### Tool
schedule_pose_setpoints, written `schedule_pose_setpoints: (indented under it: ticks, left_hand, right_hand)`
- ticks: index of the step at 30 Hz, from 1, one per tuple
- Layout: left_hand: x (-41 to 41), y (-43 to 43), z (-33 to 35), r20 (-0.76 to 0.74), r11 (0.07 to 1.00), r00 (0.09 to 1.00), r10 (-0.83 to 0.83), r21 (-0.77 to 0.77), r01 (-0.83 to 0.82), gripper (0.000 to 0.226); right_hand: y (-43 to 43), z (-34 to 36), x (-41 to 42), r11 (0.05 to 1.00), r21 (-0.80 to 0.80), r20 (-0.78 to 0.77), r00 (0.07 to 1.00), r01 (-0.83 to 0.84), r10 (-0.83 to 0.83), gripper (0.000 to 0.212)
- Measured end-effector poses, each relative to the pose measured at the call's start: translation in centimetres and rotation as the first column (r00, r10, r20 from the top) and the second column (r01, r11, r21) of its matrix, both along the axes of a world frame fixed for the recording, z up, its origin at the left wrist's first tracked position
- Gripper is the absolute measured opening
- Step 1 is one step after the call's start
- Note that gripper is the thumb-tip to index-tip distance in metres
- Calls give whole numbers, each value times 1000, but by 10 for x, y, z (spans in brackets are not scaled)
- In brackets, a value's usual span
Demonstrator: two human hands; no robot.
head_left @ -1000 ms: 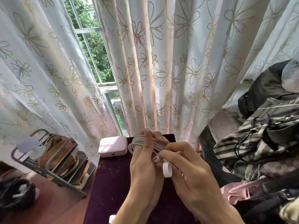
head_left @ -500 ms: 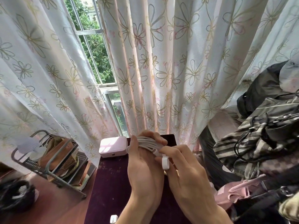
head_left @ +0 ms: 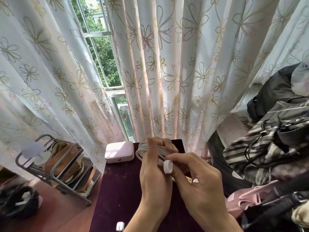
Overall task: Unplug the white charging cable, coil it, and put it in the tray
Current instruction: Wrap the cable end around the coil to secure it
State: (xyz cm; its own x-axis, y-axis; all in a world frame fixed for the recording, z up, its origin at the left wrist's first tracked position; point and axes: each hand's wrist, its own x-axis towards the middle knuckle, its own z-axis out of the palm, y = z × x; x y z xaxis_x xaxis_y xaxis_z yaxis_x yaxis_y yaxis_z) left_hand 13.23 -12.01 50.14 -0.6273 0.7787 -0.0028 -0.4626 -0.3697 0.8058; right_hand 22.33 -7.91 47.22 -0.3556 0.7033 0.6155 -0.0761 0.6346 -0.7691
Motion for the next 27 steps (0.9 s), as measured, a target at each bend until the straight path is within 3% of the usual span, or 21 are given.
schedule_pose_setpoints:
  ticks: [11, 13, 16, 18, 23, 27]
  left_hand:
    - [12, 3, -3, -125, 986, 984, 127, -95, -140, 52]
    - [13, 3, -3, -129, 981, 981, 148, -106, -162, 56]
    - [12, 4, -3, -148, 975, 975, 165, -127, -185, 61]
    - [12, 4, -2, -145, 972, 973, 177, -132, -196, 61]
    - [14, 5, -1, -143, 976, 975, 172, -113, -189, 72]
    - [15, 5, 2, -213, 971, 957, 198, -93, -222, 68]
  right_hand:
    - [-6, 14, 5, 983, -180, -33, 999, -48, 42, 8]
    - [-7, 17, 6, 954, -285, -26, 996, -92, 88, 14]
    - [-6, 23, 8, 764, -574, -191, 955, -295, 226, 41]
    - [-1, 23, 9, 616, -671, -296, 911, -413, 289, 46]
    - [10, 24, 14, 229, -697, -588, 725, -679, 358, 34]
    - [13, 24, 20, 120, -691, -634, 677, -713, 374, 29]
